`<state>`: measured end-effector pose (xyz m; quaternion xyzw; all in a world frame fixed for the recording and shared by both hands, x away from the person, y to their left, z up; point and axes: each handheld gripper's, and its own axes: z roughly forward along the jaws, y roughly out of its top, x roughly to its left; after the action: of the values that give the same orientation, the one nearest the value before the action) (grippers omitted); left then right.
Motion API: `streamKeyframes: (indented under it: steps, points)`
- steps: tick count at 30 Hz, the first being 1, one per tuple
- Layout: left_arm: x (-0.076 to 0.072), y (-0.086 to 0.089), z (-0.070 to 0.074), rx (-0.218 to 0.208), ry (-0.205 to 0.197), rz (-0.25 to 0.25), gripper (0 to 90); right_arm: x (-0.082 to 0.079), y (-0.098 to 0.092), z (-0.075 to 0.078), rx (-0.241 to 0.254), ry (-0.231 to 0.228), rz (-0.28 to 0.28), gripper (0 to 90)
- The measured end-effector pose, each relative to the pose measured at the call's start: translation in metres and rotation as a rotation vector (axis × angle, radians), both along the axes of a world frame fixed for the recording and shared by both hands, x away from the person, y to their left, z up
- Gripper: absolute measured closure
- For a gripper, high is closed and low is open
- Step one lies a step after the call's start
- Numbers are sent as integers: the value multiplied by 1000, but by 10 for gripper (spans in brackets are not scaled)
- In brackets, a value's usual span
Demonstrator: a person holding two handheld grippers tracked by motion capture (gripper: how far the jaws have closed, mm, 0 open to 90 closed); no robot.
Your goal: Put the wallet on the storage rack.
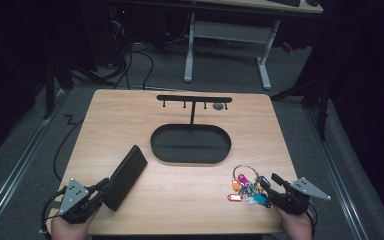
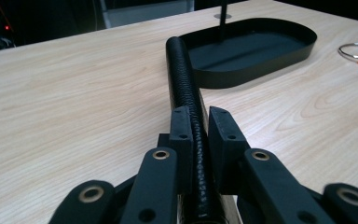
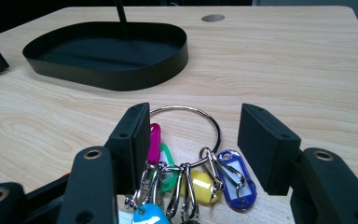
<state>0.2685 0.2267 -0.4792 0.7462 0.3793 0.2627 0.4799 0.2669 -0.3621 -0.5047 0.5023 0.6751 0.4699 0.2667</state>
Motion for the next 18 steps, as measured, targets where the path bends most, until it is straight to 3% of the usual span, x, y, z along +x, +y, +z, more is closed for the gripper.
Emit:
streamKeyframes:
  steps: [8,18]
  points:
    - [-6,-13,0,28,-16,-43,796,1,4,1,-15,-4,12,446]
    - [-8,-17,-1,20,-18,-73,786,-1,6,3,-24,-8,16,446]
